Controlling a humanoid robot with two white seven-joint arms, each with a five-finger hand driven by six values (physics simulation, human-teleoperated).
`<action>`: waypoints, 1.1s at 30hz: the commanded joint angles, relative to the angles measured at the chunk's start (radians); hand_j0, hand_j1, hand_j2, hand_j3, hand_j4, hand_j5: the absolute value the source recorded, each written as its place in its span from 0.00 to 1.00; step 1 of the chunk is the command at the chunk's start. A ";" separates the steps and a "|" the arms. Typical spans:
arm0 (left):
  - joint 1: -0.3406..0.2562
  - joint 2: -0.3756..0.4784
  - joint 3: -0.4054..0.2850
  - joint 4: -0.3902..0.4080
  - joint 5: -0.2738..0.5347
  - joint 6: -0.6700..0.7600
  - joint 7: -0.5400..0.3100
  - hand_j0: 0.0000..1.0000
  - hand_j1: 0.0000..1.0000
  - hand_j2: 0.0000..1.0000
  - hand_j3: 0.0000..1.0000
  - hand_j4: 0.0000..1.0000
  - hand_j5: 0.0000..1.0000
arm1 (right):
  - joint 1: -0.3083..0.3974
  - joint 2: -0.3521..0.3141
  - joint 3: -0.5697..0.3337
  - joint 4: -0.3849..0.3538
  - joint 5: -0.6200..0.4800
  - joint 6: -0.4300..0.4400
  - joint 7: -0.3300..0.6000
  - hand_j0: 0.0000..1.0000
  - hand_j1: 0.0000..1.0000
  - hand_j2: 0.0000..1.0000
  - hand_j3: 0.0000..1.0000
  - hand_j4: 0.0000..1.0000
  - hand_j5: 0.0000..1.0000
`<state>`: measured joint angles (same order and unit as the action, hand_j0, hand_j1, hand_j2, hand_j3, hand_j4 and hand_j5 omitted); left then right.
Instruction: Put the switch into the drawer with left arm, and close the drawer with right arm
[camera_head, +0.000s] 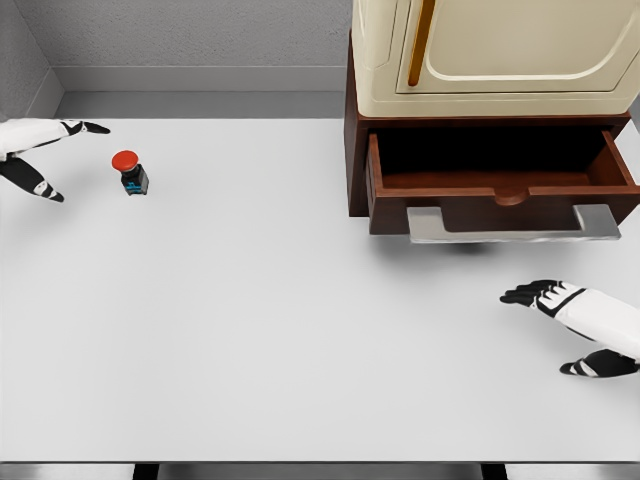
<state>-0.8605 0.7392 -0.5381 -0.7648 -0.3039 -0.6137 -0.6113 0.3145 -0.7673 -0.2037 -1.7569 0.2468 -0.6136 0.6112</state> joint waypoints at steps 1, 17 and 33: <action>0.000 -0.003 0.006 -0.001 0.006 0.003 0.000 1.00 1.00 1.00 1.00 1.00 1.00 | -0.002 -0.001 0.001 -0.001 -0.009 0.003 0.000 1.00 1.00 1.00 1.00 1.00 1.00; -0.061 -0.144 0.004 0.073 -0.107 0.003 0.000 0.98 0.98 0.98 0.98 0.98 0.98 | 0.089 -0.096 -0.255 0.010 -0.136 0.003 0.000 0.61 0.61 0.61 0.61 0.61 0.61; -0.063 -0.179 0.004 0.073 -0.188 0.003 0.000 0.87 0.87 0.87 0.87 0.87 0.87 | 0.140 -0.159 -0.257 0.000 -0.239 0.003 0.000 0.59 0.59 0.59 0.59 0.59 0.59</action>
<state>-0.9235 0.5602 -0.5363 -0.6914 -0.4957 -0.6136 -0.6112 0.4556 -0.9163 -0.4601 -1.7555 0.0306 -0.6138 0.6112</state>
